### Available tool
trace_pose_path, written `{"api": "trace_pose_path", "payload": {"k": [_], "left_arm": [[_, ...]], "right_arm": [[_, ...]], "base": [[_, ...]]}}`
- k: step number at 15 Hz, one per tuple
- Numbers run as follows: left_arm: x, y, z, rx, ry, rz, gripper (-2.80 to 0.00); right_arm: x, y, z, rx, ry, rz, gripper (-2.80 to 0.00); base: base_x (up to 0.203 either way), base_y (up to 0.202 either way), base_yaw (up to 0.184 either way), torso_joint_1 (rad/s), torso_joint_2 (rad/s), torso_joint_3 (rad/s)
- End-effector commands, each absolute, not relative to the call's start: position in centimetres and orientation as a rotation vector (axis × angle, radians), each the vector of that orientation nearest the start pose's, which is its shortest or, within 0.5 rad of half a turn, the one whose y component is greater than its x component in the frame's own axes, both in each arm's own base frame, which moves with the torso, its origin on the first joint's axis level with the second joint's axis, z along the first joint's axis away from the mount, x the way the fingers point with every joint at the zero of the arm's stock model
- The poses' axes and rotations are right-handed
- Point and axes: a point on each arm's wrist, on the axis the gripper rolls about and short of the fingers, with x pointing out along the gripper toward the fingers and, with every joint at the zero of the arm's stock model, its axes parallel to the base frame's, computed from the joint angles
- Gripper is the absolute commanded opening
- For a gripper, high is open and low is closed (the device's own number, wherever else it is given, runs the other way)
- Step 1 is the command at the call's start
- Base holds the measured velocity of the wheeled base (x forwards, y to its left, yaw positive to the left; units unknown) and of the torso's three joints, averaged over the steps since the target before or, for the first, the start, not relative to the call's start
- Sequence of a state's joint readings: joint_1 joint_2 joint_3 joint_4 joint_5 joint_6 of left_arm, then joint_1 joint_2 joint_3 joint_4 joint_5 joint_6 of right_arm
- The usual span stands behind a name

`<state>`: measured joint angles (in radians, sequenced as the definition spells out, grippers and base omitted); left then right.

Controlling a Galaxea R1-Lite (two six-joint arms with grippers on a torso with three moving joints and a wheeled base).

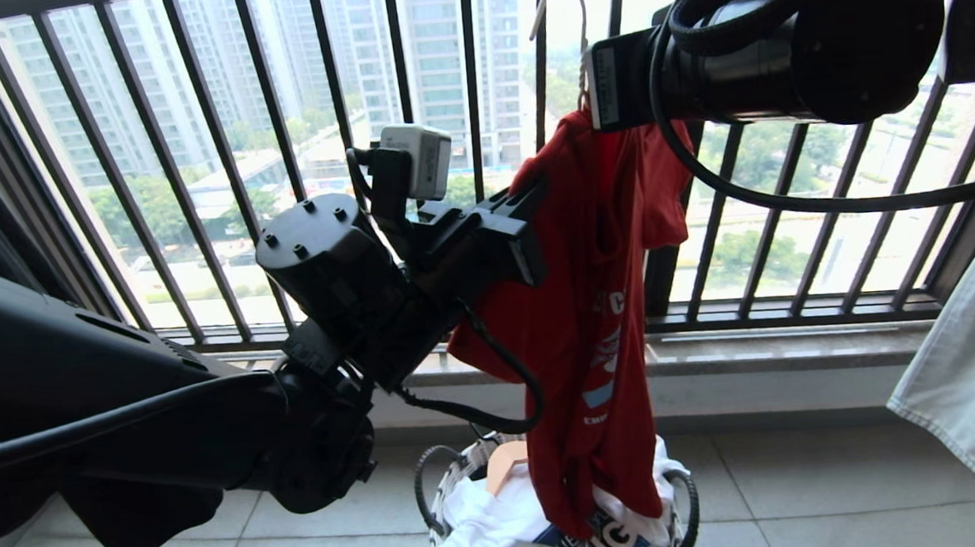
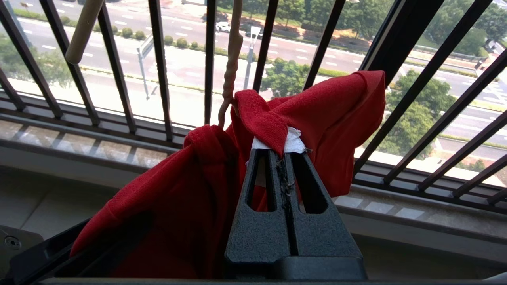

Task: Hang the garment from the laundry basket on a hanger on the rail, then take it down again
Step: Hang the clothes on the clothes rack

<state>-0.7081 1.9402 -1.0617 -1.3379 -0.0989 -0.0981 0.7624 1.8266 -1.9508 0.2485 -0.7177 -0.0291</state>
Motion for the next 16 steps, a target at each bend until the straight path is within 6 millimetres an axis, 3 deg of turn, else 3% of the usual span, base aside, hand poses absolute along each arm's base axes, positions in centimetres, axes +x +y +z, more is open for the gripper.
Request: {"api": "trace_pose_path", "payload": {"k": [1, 6, 7, 16], "left_arm": [[27.7, -24.0, 24.4, -0.242, -0.429, -0.815, -2.8], [27.5, -23.9, 24.7, -0.246, -0.439, -0.812, -2.8], [27.6, -23.9, 24.7, -0.246, -0.439, -0.81, -2.8], [27.7, -23.8, 25.1, -0.25, -0.453, -0.803, -2.8]], "right_arm": [[25.0, 22.5, 37.4, -0.118, 0.095, 0.054, -2.8], [24.9, 22.6, 37.1, -0.126, 0.102, 0.058, -2.8], [24.7, 22.5, 37.2, -0.124, 0.1, 0.061, 0.0], [23.3, 21.6, 37.8, -0.12, 0.093, 0.056, 0.0]], "base": [[0.0, 0.0, 0.0, 0.0, 0.0, 0.0], [0.0, 0.0, 0.0, 0.0, 0.0, 0.0], [0.0, 0.0, 0.0, 0.0, 0.0, 0.0], [0.0, 0.0, 0.0, 0.0, 0.0, 0.0]]}}
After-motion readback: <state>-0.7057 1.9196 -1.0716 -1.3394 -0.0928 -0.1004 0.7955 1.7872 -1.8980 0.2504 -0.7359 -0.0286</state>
